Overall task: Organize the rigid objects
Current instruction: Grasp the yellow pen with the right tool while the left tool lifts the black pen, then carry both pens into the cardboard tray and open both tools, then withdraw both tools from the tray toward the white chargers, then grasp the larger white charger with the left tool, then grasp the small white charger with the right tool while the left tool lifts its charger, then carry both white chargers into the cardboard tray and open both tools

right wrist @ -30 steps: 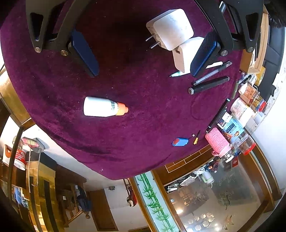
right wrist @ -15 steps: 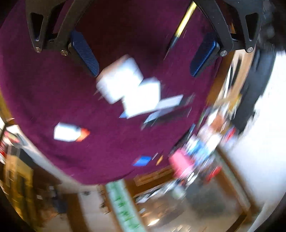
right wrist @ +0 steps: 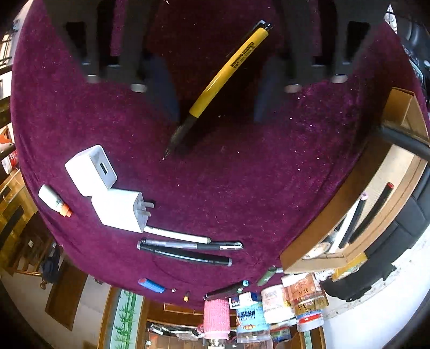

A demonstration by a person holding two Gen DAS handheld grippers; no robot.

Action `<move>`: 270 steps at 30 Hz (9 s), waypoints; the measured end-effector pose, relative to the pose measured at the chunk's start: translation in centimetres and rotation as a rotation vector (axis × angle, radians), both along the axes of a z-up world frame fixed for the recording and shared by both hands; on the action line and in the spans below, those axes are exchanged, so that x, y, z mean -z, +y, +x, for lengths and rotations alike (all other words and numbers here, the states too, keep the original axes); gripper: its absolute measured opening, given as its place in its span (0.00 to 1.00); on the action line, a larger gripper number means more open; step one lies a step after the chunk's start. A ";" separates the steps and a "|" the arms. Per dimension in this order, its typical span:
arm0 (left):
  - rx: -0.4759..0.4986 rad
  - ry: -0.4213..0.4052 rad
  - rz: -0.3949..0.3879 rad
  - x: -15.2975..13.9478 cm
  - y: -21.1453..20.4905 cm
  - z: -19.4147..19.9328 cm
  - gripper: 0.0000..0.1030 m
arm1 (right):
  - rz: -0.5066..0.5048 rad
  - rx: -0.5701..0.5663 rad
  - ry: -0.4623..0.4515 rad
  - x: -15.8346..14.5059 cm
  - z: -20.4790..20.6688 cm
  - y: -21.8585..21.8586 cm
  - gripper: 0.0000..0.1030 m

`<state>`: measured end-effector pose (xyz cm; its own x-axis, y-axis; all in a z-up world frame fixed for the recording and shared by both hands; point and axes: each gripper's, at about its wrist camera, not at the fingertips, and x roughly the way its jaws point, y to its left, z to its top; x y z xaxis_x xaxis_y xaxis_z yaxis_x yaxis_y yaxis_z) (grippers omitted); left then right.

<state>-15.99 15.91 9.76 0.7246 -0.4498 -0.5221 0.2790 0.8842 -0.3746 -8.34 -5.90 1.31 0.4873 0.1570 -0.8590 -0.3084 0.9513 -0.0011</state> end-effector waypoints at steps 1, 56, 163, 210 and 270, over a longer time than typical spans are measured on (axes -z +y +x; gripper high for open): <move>-0.008 -0.004 -0.008 0.0 0.5 -0.1 0.09 | 0.006 0.001 -0.002 0.0 -0.2 0.2 0.28; -0.278 0.360 0.129 3.6 16.1 13.9 0.63 | 0.464 -0.197 0.232 -0.9 12.0 22.8 0.37; -0.034 0.273 0.438 8.7 -17.1 14.8 0.72 | 0.942 0.184 0.116 1.1 12.5 -18.4 0.89; -0.188 0.117 0.303 0.5 -4.8 2.5 0.69 | 0.107 -0.004 -0.006 -2.3 2.7 -4.8 0.70; -0.551 0.183 0.111 2.5 15.3 2.5 0.81 | 0.163 -0.523 0.052 -0.8 -2.4 22.8 0.71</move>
